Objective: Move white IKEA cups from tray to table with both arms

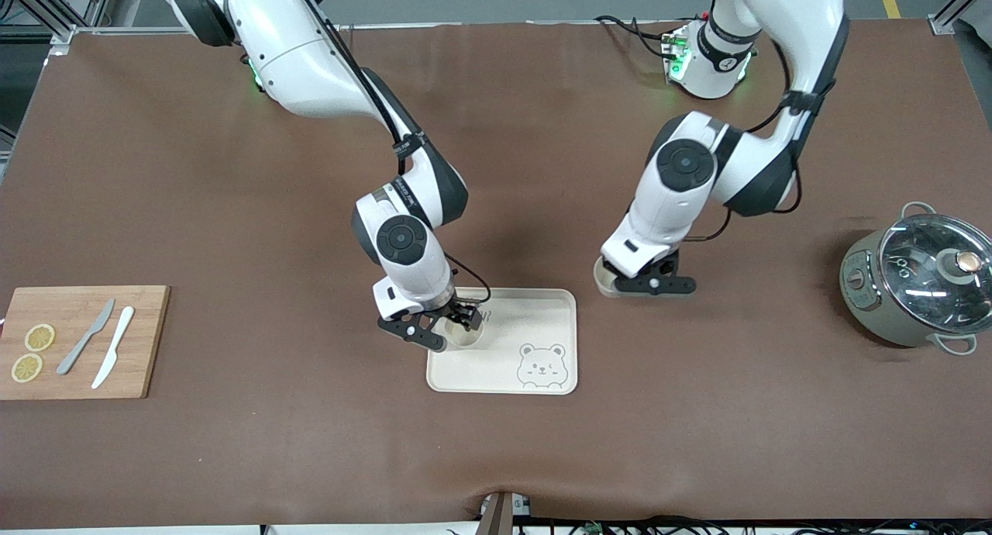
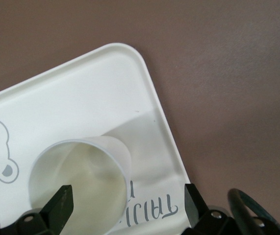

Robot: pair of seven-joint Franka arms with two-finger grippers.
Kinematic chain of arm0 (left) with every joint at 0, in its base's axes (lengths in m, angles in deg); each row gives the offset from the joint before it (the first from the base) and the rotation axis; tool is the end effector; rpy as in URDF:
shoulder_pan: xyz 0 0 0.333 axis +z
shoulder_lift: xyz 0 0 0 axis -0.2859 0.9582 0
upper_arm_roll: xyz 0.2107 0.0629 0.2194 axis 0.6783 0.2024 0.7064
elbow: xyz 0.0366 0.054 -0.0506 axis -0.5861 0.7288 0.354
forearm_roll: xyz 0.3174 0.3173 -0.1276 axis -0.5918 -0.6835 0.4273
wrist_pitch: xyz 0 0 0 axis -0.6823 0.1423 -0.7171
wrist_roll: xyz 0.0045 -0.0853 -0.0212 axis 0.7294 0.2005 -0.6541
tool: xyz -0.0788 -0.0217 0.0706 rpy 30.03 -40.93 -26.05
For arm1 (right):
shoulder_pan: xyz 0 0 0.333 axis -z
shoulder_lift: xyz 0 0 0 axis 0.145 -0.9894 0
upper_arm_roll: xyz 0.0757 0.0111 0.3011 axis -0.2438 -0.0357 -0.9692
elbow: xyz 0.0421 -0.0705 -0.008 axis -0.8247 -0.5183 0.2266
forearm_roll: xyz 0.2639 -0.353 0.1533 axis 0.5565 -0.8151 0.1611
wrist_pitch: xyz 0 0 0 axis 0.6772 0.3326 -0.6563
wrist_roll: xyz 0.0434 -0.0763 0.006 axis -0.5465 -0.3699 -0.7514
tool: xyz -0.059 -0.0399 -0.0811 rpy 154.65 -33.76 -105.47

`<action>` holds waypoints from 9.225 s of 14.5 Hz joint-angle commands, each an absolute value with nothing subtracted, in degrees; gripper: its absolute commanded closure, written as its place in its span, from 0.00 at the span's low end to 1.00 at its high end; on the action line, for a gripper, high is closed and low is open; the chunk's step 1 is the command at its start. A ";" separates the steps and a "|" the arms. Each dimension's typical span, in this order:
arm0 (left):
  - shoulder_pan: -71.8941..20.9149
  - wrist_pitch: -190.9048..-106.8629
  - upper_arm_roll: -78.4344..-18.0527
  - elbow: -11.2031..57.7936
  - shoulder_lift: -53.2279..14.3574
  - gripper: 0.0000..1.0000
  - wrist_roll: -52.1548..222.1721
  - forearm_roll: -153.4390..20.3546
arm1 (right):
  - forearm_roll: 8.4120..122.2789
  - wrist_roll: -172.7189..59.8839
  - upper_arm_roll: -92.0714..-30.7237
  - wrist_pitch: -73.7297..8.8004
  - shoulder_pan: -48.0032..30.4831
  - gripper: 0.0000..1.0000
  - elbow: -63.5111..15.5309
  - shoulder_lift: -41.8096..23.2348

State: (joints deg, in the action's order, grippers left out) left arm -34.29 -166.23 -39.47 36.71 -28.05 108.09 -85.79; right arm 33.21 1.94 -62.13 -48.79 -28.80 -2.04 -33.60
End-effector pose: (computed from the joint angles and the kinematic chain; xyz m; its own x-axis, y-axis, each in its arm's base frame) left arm 0.5994 -0.3016 0.2758 0.9914 -0.0707 0.1102 -0.0666 -0.9970 -0.0405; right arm 0.6765 0.4476 0.1921 0.9229 -0.3789 0.0682 -0.3710 -0.9227 -0.1049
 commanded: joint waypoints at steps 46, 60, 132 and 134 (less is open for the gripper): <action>-10.64 -195.19 -40.55 78.45 -41.19 1.00 56.50 -61.74 | 33.59 1.88 -61.49 -49.47 -28.66 1.00 -0.03 -35.05; -9.23 -198.10 -40.55 78.09 -38.90 0.00 53.60 -61.74 | 33.86 -22.89 -61.49 -37.17 -18.30 1.00 -15.91 -13.26; -21.27 -127.35 -35.81 19.21 -44.18 0.00 76.45 -76.24 | 31.14 -58.77 -62.72 0.89 6.14 0.00 -3.53 4.58; -21.19 -127.08 -35.72 19.12 -44.18 0.00 76.45 -75.71 | 30.96 -55.88 -62.80 -0.07 6.05 0.00 -8.35 9.15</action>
